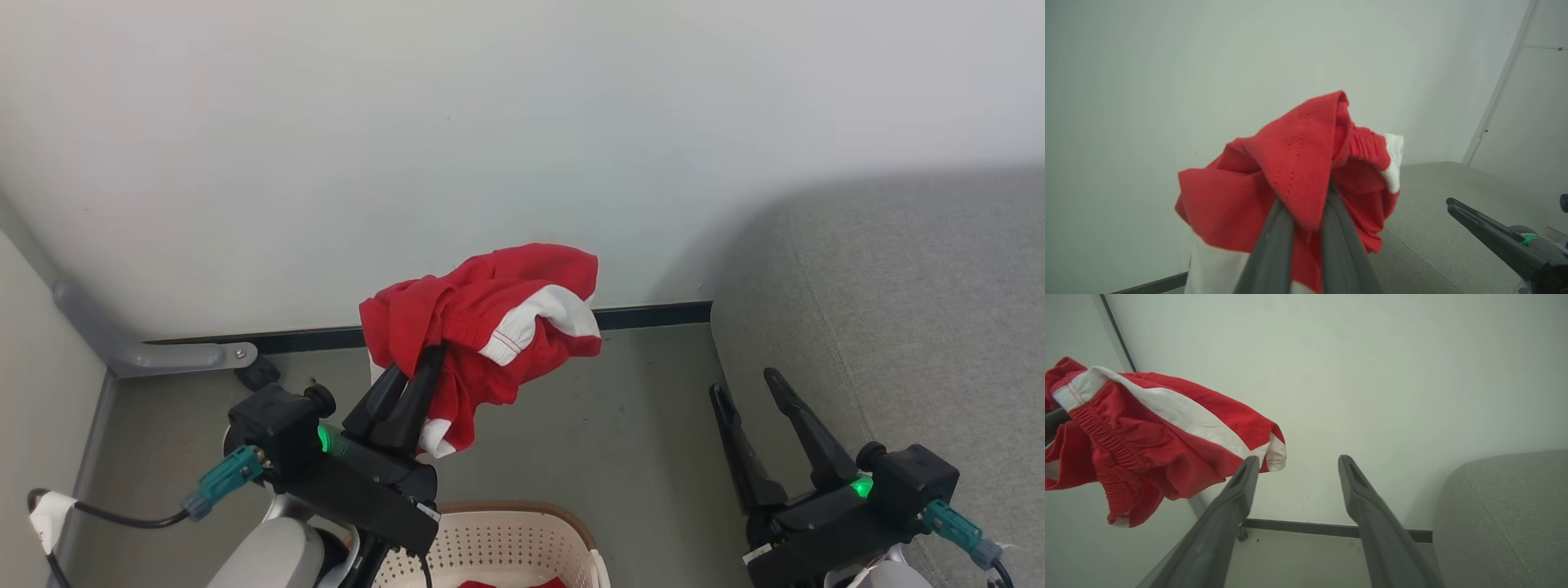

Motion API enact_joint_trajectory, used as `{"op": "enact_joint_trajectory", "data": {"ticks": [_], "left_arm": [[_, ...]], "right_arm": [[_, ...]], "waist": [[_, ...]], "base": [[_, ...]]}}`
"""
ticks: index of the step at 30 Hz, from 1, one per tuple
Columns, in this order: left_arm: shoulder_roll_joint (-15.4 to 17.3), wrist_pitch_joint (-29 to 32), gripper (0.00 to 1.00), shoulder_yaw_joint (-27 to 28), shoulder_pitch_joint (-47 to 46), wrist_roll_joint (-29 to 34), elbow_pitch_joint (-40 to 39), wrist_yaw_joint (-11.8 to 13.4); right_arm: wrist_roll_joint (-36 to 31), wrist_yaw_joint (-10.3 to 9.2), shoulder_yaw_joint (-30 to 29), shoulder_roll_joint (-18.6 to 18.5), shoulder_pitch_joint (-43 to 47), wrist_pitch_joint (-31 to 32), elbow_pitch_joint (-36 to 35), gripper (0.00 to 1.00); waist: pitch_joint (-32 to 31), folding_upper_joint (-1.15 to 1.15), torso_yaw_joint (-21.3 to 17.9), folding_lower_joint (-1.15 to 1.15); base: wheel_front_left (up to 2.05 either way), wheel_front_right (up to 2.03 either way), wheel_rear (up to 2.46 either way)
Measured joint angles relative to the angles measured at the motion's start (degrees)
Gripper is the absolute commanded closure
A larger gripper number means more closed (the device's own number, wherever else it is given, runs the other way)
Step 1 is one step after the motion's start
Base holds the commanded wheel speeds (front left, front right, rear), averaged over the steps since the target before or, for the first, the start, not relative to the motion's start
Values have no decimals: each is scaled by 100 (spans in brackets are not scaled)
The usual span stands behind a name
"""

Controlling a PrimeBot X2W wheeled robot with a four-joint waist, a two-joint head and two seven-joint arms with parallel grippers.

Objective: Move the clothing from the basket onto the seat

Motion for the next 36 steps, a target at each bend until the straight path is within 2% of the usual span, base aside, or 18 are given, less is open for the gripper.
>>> {"op": "enact_joint_trajectory", "data": {"ticks": [10, 20, 26, 36], "left_arm": [[123, 372, 100, -23, 27, -8, -376, 149], [127, 742, 100, -145, 26, -9, -608, 277], [-4, 935, 100, -321, -31, -10, -646, 287], [-34, 1174, 100, -449, -210, -10, -717, 285]], "right_arm": [[-265, 0, 692, -391, -322, 59, -322, 0], [-632, 1, 1793, -826, -1350, 381, -442, 0], [-646, 7, 2252, -1004, -1794, 608, -137, 0], [-477, 8, 3106, -1203, -2321, 814, 339, 0]], "waist": [[60, 0, -41, 0], [113, 1, -20, 0], [128, 1, 93, 0], [171, 1, 374, 0]], "base": [[0, 0, 0], [0, 0, 0], [0, 0, 0], [0, 0, 0]]}}
